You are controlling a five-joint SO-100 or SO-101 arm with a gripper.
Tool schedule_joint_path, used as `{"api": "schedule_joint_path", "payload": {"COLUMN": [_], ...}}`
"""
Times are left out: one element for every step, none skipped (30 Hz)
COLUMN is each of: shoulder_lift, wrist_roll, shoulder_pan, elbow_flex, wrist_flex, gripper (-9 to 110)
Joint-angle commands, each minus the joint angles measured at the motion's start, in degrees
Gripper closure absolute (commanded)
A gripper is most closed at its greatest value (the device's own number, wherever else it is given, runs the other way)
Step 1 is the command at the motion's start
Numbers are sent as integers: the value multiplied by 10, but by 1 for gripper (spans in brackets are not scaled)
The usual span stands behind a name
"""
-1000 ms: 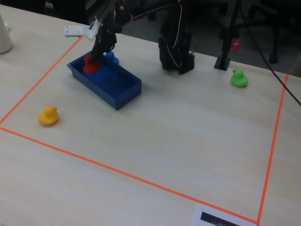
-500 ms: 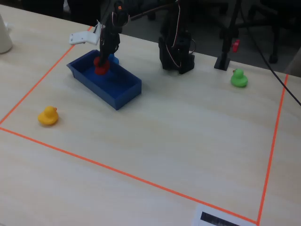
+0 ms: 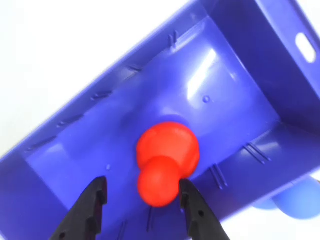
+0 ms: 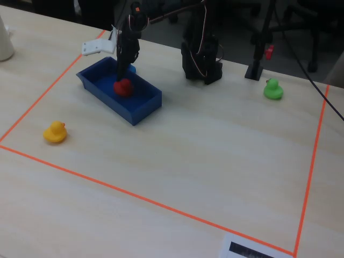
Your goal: Grasp red duck and put it into box.
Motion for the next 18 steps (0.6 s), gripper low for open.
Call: {"api": "schedule_joint_path", "payload": {"shoulder_lift": [52,63,76,91,110,133,158,186,219,257,299,345,395,446,496,544,595,639], "wrist_roll": [16,16,14,15,16,15,10,4,2,-4,-3,-6,-18,-27,-36,-50,-68,-87], "shoulder_pan": [-41,-63,-90,-118,-149,-182,-215,-247,-279,-311,-345,-374,-401,-426,-450,-469,-485,-497], "elbow_flex": [-29,-30,-26,-18,-4,15,38,64,99,138,180,222,262,299,336,376,414,447], "wrist_flex": [-32,-32,-34,-47,-67,-86,-98,-106,-114,-118,-116,-103,-76,-42,-6,29,63,98], "gripper": [101,101,101,101,101,101,101,101,101,101,101,101,101,101,101,101,101,101]}}
